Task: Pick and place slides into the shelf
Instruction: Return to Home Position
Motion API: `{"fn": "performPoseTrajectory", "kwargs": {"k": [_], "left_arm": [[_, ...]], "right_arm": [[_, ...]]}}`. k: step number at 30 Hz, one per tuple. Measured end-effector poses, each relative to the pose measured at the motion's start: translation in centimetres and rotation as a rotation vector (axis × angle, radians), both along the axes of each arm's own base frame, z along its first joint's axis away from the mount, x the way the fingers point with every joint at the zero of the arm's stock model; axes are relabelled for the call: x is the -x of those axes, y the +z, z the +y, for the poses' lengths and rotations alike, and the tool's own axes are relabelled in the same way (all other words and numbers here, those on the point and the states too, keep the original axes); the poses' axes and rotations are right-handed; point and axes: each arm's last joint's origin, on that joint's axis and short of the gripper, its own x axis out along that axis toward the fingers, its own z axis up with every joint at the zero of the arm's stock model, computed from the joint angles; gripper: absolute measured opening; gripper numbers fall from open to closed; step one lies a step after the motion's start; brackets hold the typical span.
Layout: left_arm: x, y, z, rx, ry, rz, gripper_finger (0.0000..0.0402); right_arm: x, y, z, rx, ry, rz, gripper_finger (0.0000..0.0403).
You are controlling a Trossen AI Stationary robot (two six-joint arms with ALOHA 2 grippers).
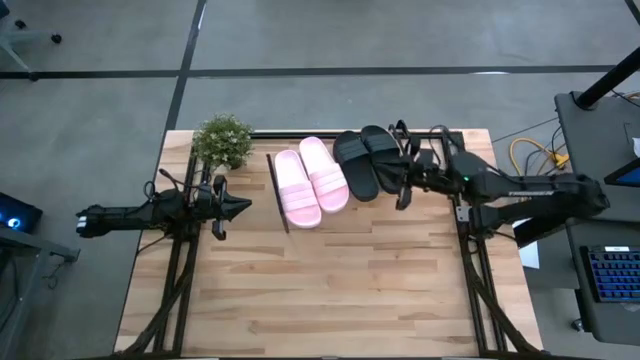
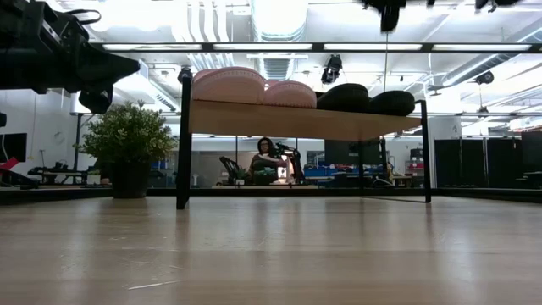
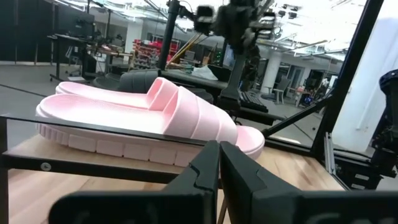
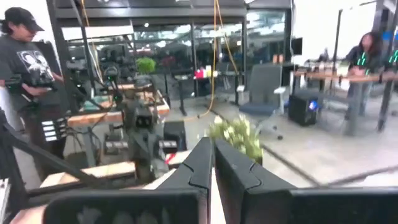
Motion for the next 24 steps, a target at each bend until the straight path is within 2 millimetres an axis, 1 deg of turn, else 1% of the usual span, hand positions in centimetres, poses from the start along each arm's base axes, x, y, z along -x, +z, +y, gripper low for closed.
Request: {"fn": "performPoseTrajectory", "kwargs": {"k": [4, 6, 8, 12, 16, 18, 21, 24], "left_arm": [[0.0, 0.0, 0.0, 0.000, 0.000, 0.002, 0.0000], [0.0, 0.0, 0.0, 0.000, 0.000, 0.003, 0.0000], [0.0, -0.1, 0.0, 0.000, 0.001, 0.003, 0.0000], [0.0, -0.1, 0.0, 0.000, 0.004, 0.005, 0.0000], [0.0, -0.1, 0.0, 0.000, 0.007, 0.005, 0.0000], [0.0, -0.1, 0.0, 0.000, 0.009, 0.006, 0.0000], [0.0, -0.1, 0.0, 0.000, 0.016, 0.007, 0.0000], [0.0, -0.1, 0.1, -0.002, 0.030, 0.007, 0.0000]], "right_arm": [[0.4, -2.6, -2.7, -0.071, 0.046, 0.038, 0.0008], [0.8, -3.7, -3.4, -0.087, 0.066, 0.067, 0.0008], [1.4, -4.0, -3.4, -0.086, 0.075, 0.064, 0.0008], [3.3, -3.1, -2.2, -0.116, 0.117, -0.001, 0.0008], [4.9, -3.4, 0.0, -0.112, 0.109, 0.011, 0.0008], [5.8, -3.7, 1.1, -0.111, 0.087, -0.001, 0.0008], [6.9, -4.7, 2.7, -0.092, 0.108, -0.010, 0.0008], [7.8, -5.9, 3.7, -0.026, 0.122, 0.005, 0.0008]]}}
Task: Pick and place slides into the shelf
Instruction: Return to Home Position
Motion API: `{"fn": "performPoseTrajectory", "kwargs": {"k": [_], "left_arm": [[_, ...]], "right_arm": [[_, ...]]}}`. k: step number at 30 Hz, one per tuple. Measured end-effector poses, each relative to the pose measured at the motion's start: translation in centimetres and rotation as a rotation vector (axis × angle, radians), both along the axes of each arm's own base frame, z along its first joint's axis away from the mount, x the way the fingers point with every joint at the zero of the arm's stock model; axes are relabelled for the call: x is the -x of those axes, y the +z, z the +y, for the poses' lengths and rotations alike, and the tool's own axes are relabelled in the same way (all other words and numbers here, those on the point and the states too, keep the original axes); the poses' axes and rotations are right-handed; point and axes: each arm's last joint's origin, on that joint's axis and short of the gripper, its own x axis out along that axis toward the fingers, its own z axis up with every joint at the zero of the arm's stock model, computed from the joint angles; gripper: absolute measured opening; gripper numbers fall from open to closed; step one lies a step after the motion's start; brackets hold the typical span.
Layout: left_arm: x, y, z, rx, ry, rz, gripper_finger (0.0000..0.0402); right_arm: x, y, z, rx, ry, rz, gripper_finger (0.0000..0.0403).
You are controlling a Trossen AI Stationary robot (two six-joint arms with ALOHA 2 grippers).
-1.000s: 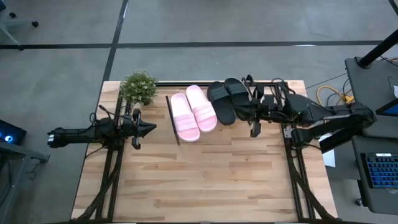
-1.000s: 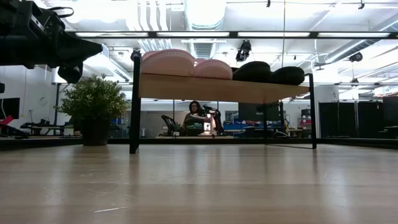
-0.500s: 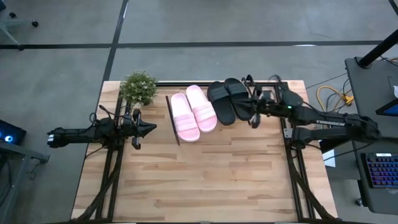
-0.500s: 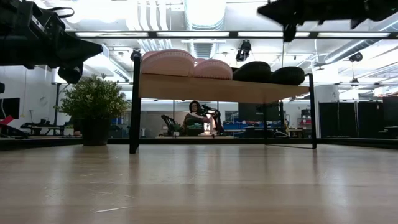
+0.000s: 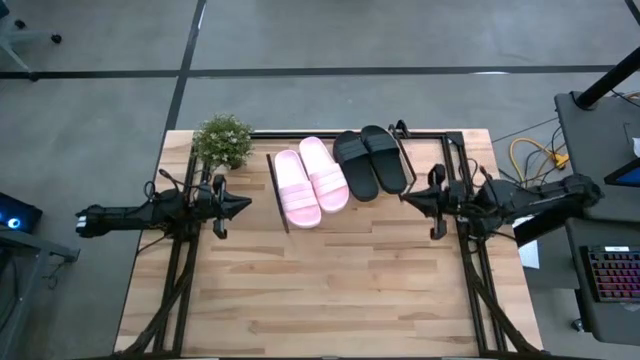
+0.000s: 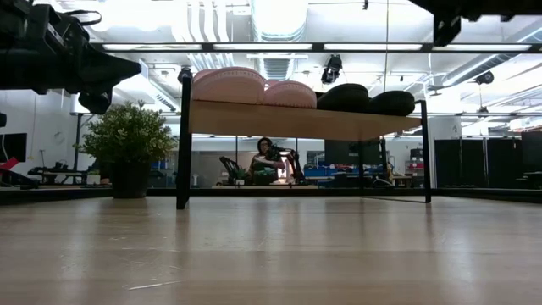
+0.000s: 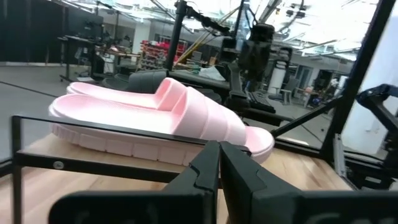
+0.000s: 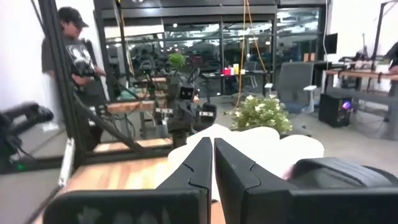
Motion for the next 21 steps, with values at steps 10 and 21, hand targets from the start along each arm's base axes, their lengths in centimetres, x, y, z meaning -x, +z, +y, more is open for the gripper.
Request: {"fn": "performPoseTrajectory", "kwargs": {"k": [10, 21], "left_arm": [[0.0, -0.1, 0.1, -0.004, 0.033, 0.007, 0.0000], [0.0, -0.1, 0.2, -0.022, 0.059, 0.012, 0.0000]], "right_arm": [[2.7, -3.6, -0.3, -0.003, 0.017, -0.068, 0.0008], [5.0, -5.5, -0.8, 0.023, 0.037, 0.094, 0.0008]]}}
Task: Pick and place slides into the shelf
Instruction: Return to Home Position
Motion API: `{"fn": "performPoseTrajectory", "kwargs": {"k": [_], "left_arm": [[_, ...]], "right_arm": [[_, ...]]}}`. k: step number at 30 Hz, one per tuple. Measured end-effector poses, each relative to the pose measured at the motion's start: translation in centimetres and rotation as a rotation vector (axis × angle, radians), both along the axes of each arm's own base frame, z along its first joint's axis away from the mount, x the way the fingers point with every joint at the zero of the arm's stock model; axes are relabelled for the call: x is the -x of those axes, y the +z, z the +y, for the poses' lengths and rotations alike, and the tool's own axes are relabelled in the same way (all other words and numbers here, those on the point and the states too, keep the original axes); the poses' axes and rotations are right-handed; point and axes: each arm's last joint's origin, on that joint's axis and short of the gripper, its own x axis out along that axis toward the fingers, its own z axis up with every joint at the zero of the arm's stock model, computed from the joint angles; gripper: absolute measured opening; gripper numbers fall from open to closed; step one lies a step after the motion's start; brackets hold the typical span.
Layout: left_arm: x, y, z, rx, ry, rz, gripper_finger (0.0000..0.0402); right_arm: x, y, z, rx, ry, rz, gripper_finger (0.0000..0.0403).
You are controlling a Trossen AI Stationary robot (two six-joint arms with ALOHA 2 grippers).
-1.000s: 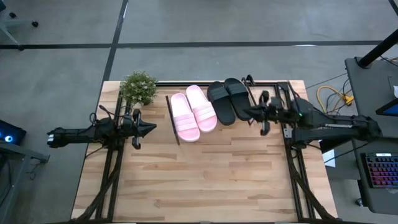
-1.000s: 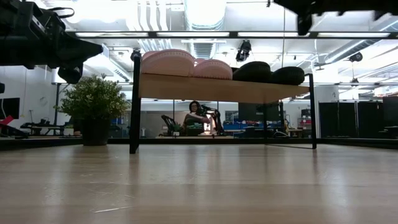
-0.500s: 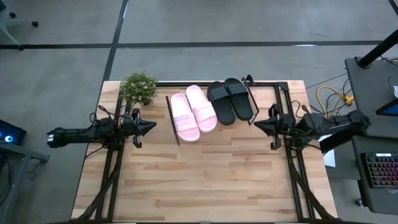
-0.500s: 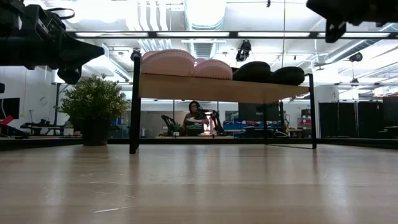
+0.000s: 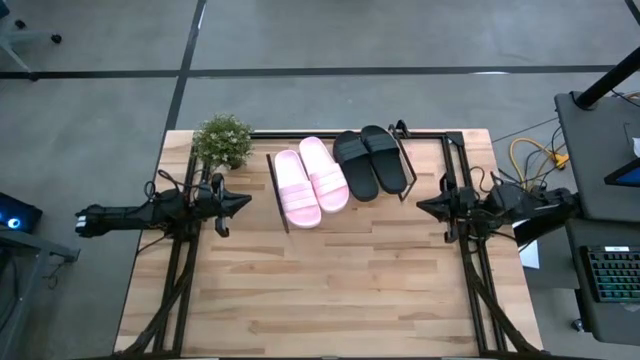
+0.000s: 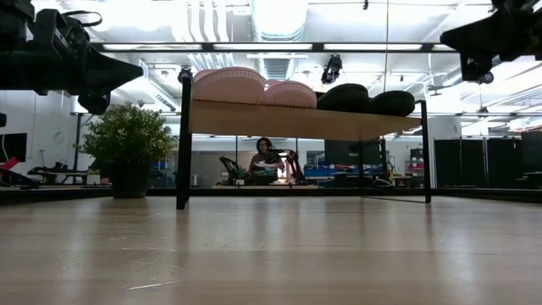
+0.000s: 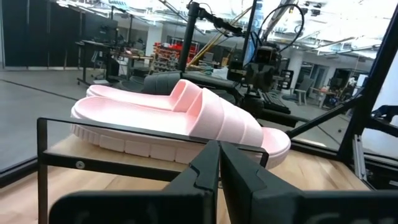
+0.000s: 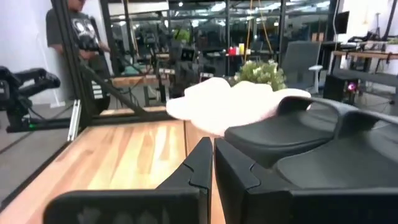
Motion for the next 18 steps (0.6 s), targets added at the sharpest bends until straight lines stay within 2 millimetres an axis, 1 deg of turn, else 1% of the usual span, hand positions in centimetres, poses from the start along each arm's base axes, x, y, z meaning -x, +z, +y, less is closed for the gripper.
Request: {"fn": "performPoseTrajectory", "kwargs": {"k": [4, 6, 9, 12, 17, 18], "left_arm": [[0.0, 0.0, 0.0, -0.033, 0.001, 0.006, 0.0000], [0.0, 0.1, 0.0, -0.059, 0.004, 0.008, 0.0000], [0.0, 0.1, 0.0, -0.077, 0.006, 0.003, 0.0000], [0.1, 0.1, 0.0, -0.076, 0.005, 0.003, 0.0000], [0.1, 0.1, 0.0, -0.077, 0.005, 0.002, 0.0000], [0.1, 0.1, 0.0, -0.077, 0.005, 0.003, 0.0000]], "right_arm": [[0.4, 0.8, -0.1, 0.018, 0.016, -0.021, 0.0008], [0.3, 0.7, 0.0, 0.028, 0.035, -0.003, 0.0008], [-0.1, -0.9, 0.0, -0.026, 0.028, 0.055, 0.0008], [-0.7, -2.1, 0.1, -0.058, 0.029, 0.031, 0.0008], [-1.6, -3.8, 0.2, -0.084, 0.033, -0.090, 0.0008], [-1.7, -4.3, 0.3, -0.095, 0.038, -0.071, 0.0008]]}}
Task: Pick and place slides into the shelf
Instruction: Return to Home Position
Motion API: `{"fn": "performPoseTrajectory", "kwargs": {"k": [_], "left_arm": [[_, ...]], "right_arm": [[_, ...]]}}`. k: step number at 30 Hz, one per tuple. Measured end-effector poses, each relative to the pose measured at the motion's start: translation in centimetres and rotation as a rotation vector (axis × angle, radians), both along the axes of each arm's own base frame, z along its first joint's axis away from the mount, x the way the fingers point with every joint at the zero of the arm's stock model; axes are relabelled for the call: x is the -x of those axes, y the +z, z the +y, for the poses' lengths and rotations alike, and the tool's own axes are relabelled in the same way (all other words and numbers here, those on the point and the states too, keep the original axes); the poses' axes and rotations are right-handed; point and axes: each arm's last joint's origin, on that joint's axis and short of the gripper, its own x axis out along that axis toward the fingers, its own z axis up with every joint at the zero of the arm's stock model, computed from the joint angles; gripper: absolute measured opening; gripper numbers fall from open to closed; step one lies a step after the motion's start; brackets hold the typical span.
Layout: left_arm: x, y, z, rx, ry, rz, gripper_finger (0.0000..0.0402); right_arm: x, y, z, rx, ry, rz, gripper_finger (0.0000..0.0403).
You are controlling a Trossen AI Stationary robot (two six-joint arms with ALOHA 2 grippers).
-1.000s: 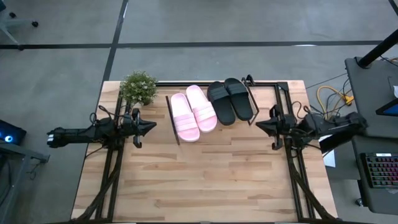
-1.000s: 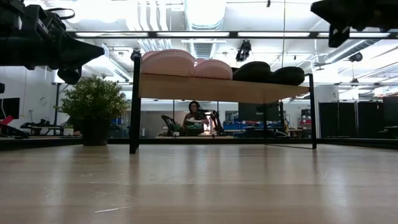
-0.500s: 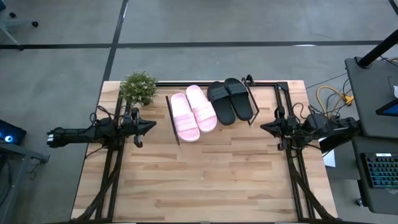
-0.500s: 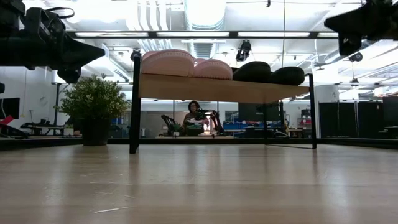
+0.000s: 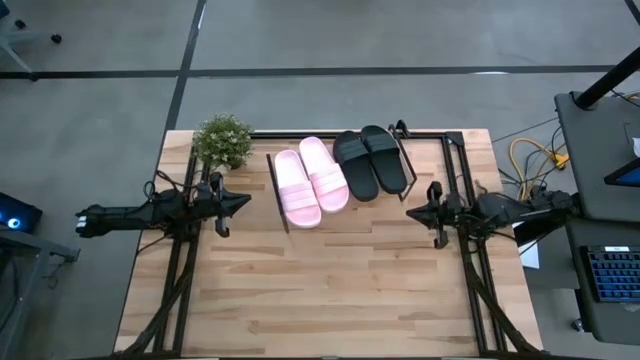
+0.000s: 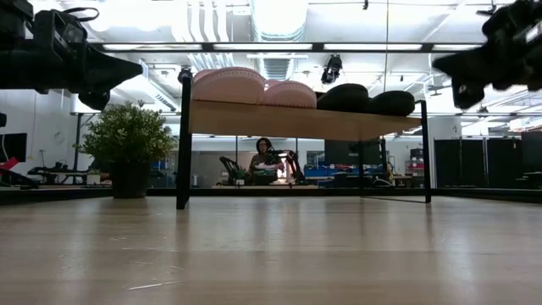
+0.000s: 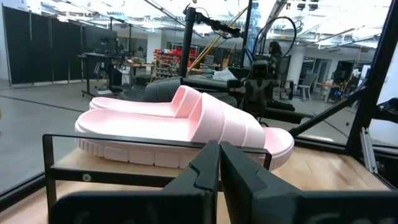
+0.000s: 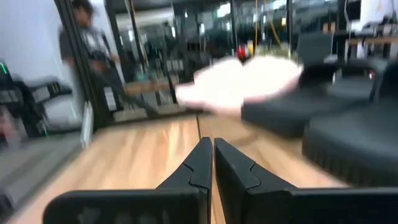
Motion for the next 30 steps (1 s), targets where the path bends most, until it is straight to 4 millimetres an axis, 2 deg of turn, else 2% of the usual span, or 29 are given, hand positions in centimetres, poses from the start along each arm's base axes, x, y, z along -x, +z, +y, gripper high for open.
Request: {"fn": "performPoseTrajectory", "kwargs": {"k": [3, 17, 30], "left_arm": [[0.0, 0.0, 0.0, -0.001, -0.002, -0.002, 0.0000], [-0.1, -0.3, -0.2, -0.084, -0.063, 0.045, 0.0000], [-0.4, -1.0, -0.4, -0.080, -0.130, 0.129, 0.0000]], "right_arm": [[-0.2, -0.5, 0.0, 0.011, -0.003, 0.062, 0.0008], [-0.3, -0.6, -0.8, 0.015, -0.089, 0.073, 0.0008], [-0.6, -1.0, -0.8, 0.056, -0.097, 0.124, 0.0009]]}}
